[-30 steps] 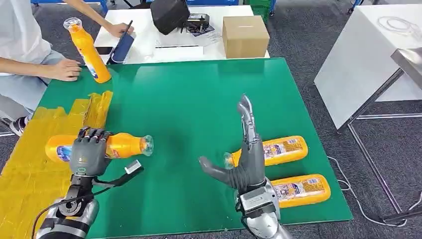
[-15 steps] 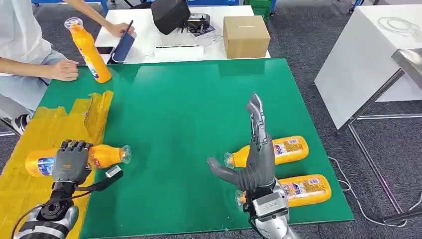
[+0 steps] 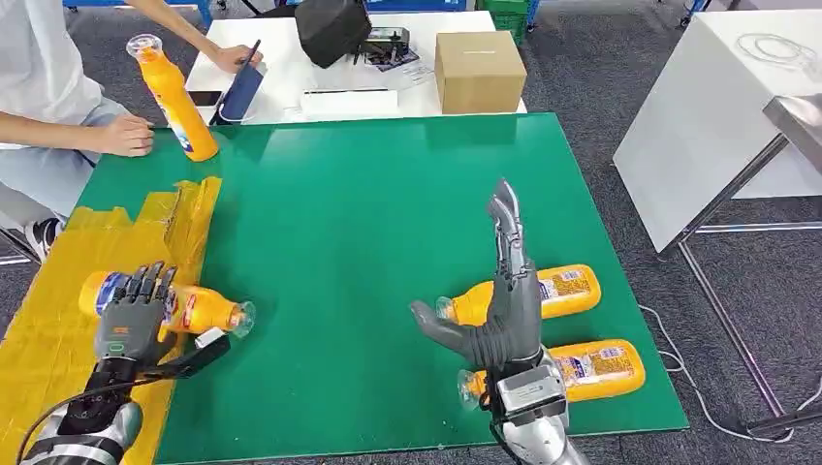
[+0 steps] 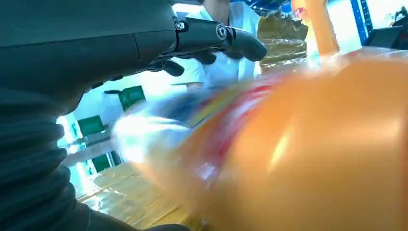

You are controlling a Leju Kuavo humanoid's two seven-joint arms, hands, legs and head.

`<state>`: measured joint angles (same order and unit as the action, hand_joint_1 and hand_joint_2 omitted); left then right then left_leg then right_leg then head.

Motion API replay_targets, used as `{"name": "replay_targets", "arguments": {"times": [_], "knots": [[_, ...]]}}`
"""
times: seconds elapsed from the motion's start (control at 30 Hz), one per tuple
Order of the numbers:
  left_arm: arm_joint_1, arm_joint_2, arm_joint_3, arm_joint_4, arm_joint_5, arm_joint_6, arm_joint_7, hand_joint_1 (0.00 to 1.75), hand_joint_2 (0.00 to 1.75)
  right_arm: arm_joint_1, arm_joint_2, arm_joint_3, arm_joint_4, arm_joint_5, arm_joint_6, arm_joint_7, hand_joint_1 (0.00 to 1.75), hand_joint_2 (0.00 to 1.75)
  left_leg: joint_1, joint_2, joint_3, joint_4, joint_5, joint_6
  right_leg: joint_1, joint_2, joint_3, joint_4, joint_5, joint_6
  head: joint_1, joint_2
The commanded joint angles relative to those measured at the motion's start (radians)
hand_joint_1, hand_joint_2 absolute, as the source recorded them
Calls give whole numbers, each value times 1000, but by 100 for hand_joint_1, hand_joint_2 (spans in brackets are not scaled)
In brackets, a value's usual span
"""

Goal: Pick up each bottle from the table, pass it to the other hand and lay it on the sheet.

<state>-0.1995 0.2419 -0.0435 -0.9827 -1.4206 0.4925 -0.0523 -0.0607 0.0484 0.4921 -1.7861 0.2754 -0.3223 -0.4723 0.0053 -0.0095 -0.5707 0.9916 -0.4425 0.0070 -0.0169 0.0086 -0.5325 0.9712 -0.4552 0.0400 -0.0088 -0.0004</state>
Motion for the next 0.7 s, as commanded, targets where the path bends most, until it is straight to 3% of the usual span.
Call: {"name": "replay_targets", "arguments": {"times": [0.03, 0.23, 0.43, 0.57, 0.7], "knots": [[-20, -5, 1, 77, 13, -16, 2, 0, 175, -10, -2, -30, 35, 2, 3, 6, 0, 175, 0, 1, 2, -1, 0, 0, 1, 0, 2, -1, 0, -1, 0, 0], [-11, -9, 7, 61, 40, -8, -10, 0, 175, -9, -2, -32, 38, 4, 7, 8, 0, 175, 1, 1, 4, -1, -1, 0, 1, 0, 5, -2, 0, -2, 0, 0], [65, -121, 103, -146, 390, 109, -205, 0, 175, 4, -7, -30, 44, 29, 9, 4, 0, 175, 0, 0, 3, -1, 0, 0, 0, -1, 3, -1, 0, -1, 0, 0], [170, -239, 140, -478, 836, 93, -481, 0, 175, -15, -46, -2, 64, 194, -29, 49, 0, 175, 1, -2, 2, 1, -2, 1, 2, -3, 4, -2, -1, -1, 0, 0], [252, -285, 142, -720, 1021, 0, -561, 0, 175, -63, -105, 6, 118, 398, -27, 171, 0, 175, 1, 1, 0, 2, -2, 1, 0, 0, 2, -2, 0, 0, 0, 0]]}}
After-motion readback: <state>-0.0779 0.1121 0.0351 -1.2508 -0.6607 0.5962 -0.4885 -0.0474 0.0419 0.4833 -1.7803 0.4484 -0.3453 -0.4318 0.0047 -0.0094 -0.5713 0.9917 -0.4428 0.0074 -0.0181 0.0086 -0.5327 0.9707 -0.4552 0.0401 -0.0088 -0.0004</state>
